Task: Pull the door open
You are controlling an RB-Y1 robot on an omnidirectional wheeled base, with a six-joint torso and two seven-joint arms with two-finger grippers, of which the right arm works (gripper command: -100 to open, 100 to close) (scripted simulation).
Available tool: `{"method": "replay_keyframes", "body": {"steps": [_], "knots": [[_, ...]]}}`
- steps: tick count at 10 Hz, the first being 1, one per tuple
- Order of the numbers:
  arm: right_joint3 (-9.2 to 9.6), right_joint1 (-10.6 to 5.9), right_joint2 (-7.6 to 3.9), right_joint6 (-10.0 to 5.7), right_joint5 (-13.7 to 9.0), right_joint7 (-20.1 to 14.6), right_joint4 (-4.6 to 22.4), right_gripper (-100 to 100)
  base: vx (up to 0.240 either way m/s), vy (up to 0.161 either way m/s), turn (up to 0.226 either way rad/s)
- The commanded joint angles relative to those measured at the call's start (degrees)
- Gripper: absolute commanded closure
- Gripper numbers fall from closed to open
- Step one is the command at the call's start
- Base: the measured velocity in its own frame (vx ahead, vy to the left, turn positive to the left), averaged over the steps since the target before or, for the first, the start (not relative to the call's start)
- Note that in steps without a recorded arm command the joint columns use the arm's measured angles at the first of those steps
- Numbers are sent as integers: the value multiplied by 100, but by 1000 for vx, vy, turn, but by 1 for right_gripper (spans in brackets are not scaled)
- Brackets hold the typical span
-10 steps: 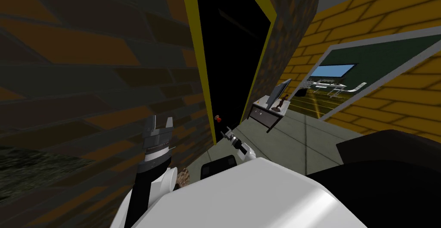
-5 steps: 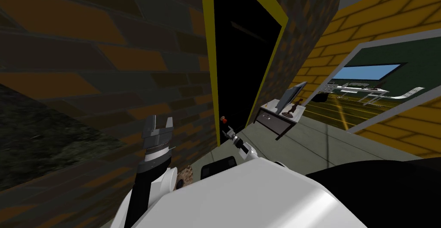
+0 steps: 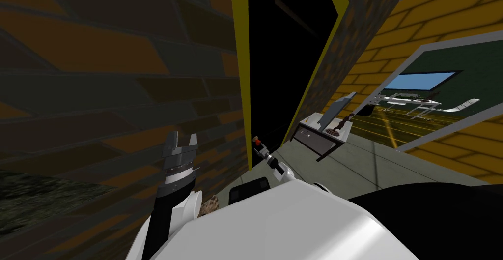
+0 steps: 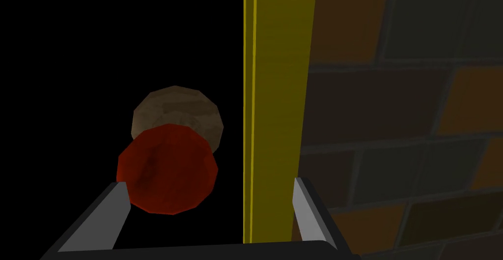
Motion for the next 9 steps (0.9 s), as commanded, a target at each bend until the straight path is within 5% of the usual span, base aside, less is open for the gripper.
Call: {"method": "replay_keyframes", "body": {"steps": [1, 9], "knots": [[11, 7, -10, 10, -17, -3, -13, -100, 64, -11, -39], [19, 4, -19, 9, -35, 0, -8, -100, 7, 0, -2]]}}
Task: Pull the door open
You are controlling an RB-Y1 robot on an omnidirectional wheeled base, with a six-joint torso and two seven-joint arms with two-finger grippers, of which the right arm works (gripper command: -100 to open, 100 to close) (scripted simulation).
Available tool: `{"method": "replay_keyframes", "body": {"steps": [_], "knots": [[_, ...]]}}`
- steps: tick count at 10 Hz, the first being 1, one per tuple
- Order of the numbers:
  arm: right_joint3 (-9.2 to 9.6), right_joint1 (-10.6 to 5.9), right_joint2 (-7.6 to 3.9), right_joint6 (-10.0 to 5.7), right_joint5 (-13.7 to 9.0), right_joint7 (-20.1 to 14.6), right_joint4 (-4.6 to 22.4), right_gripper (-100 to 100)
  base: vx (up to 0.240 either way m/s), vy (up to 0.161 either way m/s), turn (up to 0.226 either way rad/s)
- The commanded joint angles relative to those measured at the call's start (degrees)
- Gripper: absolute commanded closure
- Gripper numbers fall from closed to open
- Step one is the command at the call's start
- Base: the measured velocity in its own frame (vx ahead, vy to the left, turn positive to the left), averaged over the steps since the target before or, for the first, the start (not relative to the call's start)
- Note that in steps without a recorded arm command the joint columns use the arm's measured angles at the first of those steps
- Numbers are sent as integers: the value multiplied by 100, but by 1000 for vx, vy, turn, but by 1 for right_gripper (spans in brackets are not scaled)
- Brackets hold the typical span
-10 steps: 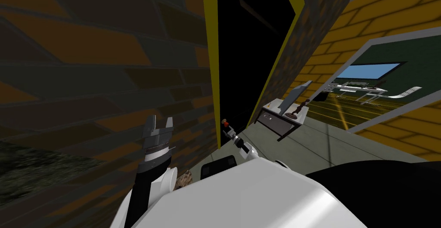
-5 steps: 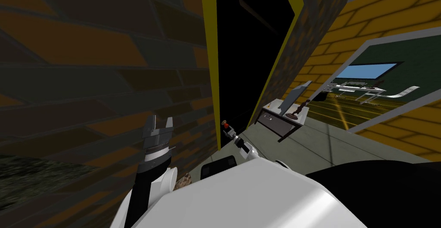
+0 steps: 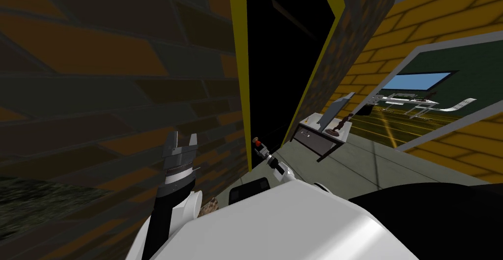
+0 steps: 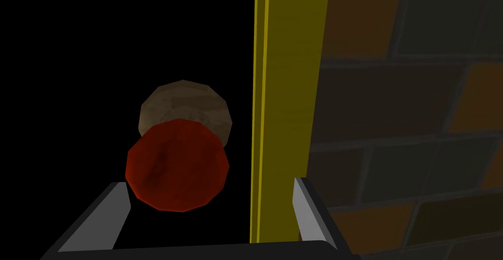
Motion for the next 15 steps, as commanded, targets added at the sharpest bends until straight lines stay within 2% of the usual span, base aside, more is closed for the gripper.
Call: {"method": "replay_keyframes", "body": {"steps": [1, 2, 4, 6, 7, 9, 12, 14, 15], "knots": [[0, 0, 0, 0, 0, 0, 0, -100, 7, -1, 4], [0, 0, 0, 0, 0, 0, 0, -100, 8, -3, -9], [-85, 31, -139, -49, -153, 8, 98, -100, -39, -41, 305], [-115, 36, -175, -65, -191, 9, 129, -100, -36, -38, 51], [-188, 41, -248, -101, -262, 8, 198, -100, -17, -13, 234], [-229, 40, -283, -121, -293, 4, 235, -100, -4, -5, 93], [-559, -45, -461, -299, -396, -78, 446, -100, 43, 54, 109], [-560, -80, -455, -359, -400, -52, 545, -100, 106, 73, 0], [-560, -80, -455, -359, -400, -52, 545, 100, -10, 0, 5]]}}
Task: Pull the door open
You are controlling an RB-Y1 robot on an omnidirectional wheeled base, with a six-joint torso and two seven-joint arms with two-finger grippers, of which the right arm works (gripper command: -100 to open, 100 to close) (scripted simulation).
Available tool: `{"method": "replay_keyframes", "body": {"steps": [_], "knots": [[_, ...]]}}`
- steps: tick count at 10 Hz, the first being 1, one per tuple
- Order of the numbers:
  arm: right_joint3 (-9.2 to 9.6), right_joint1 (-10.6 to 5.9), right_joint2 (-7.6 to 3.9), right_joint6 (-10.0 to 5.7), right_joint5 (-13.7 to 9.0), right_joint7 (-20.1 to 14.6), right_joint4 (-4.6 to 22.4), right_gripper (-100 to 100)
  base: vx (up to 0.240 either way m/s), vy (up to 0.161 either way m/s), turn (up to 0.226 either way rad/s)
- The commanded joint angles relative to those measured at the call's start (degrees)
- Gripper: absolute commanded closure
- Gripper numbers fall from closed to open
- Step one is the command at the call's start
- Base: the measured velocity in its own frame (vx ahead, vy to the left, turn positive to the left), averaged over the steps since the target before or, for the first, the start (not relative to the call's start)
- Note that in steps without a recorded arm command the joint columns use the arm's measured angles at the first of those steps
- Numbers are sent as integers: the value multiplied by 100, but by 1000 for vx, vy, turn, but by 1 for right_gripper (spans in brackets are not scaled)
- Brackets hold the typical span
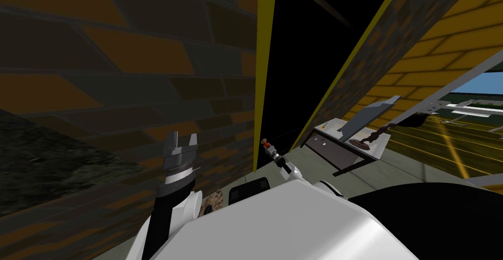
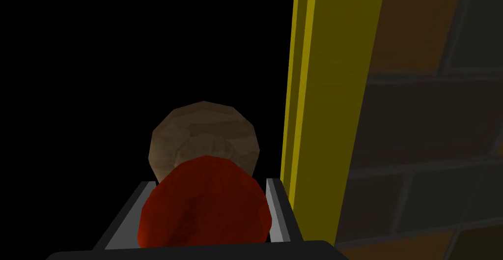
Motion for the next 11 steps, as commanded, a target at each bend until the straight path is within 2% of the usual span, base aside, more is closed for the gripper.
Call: {"method": "replay_keyframes", "body": {"steps": [1, 5, 11], "knots": [[-1, 3, -4, 4, -1, 1, 2, 100, -23, -11, 7], [-1, 3, -4, 4, -1, 1, 2, 100, -9, -5, 4], [43, 3, -5, 26, -209, -858, 5, 100, -19, -19, 68]]}}
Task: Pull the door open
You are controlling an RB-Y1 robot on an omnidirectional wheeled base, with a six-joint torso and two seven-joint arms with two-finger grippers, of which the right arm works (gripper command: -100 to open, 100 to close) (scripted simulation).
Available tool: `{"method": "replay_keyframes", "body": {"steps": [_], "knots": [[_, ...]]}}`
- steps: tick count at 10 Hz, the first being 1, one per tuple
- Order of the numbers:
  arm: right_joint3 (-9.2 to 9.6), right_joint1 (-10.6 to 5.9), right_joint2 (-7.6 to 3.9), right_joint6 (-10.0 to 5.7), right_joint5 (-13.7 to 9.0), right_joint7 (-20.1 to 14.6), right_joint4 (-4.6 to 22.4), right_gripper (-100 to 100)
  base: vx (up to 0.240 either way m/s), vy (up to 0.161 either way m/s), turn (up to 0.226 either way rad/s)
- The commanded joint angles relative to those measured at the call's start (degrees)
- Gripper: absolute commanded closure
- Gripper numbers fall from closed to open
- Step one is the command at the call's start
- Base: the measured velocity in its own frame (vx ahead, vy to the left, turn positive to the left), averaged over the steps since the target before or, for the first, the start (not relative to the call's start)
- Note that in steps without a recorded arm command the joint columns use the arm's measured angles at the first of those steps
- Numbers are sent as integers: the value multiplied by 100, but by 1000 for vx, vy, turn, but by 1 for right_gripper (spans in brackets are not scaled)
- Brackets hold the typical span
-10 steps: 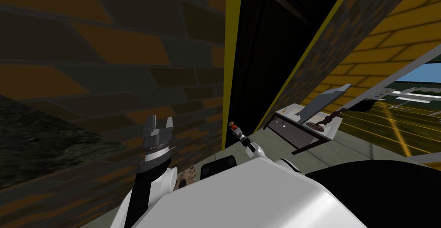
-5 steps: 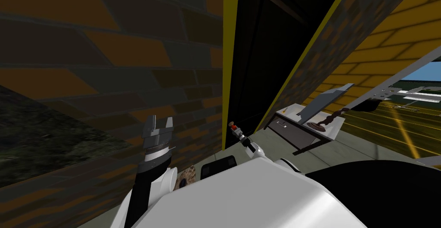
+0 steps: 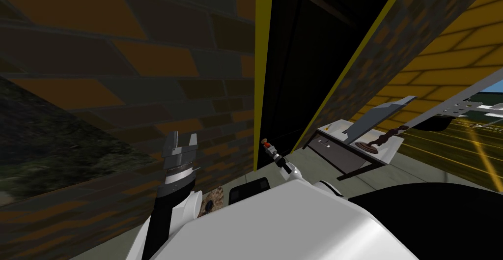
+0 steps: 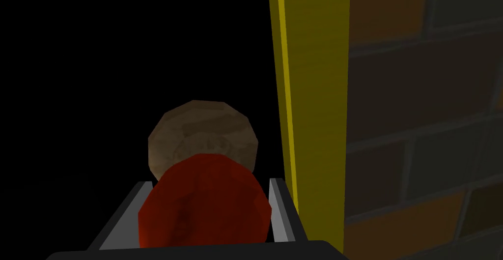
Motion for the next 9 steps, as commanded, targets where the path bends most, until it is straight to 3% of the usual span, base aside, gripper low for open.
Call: {"method": "replay_keyframes", "body": {"steps": [1, 9], "knots": [[9, 0, -1, 10, -72, -286, -11, 100, -20, -19, 72], [56, 0, -20, 41, -439, -1454, -14, 100, -20, -18, 78]]}}
